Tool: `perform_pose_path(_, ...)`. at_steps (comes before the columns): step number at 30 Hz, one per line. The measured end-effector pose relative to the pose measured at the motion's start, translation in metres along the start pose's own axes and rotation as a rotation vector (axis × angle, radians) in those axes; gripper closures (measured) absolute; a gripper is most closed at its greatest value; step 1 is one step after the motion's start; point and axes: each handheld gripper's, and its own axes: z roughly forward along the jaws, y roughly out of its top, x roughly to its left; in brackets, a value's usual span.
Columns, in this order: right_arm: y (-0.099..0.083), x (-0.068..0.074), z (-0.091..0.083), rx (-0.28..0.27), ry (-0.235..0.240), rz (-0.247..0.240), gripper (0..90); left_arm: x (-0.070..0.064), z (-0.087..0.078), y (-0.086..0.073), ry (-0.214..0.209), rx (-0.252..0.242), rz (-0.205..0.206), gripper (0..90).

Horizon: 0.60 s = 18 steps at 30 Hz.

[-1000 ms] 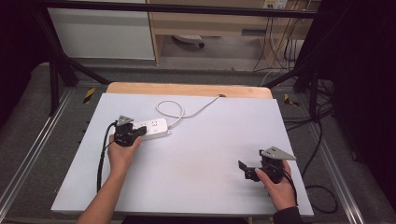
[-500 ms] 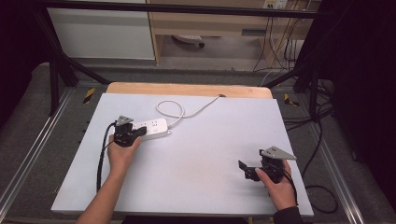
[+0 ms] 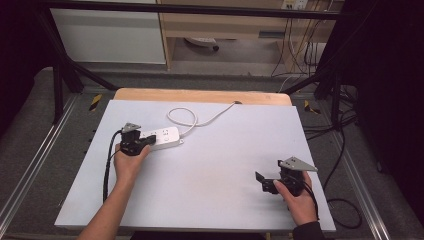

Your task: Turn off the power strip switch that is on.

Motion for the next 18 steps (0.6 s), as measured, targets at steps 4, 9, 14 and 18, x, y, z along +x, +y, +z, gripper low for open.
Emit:
perform_pose_path(4, 0.0001, -0.0008, 0.0001, -0.002, 0.000, 0.002, 2.4, -0.0021, 0.0011, 0.0036, -0.034, 0.004, 0.008, 90.0)
perform_pose_path(9, 0.0001, -0.0012, 0.0004, -0.002, 0.000, 0.000, 2.4, 0.0004, 0.0010, 0.0078, -0.051, -0.002, -0.021, 90.0)
perform_pose_path(14, 0.0000, -0.0013, 0.0001, -0.002, 0.002, 0.004, 2.4, -0.0007, 0.0002, 0.0085, -0.056, -0.011, -0.027, 90.0)
perform_pose_path(18, 0.0001, -0.0017, 0.0002, -0.002, 0.002, 0.002, 2.4, -0.0032, -0.0006, 0.0095, -0.071, -0.028, -0.018, 90.0)
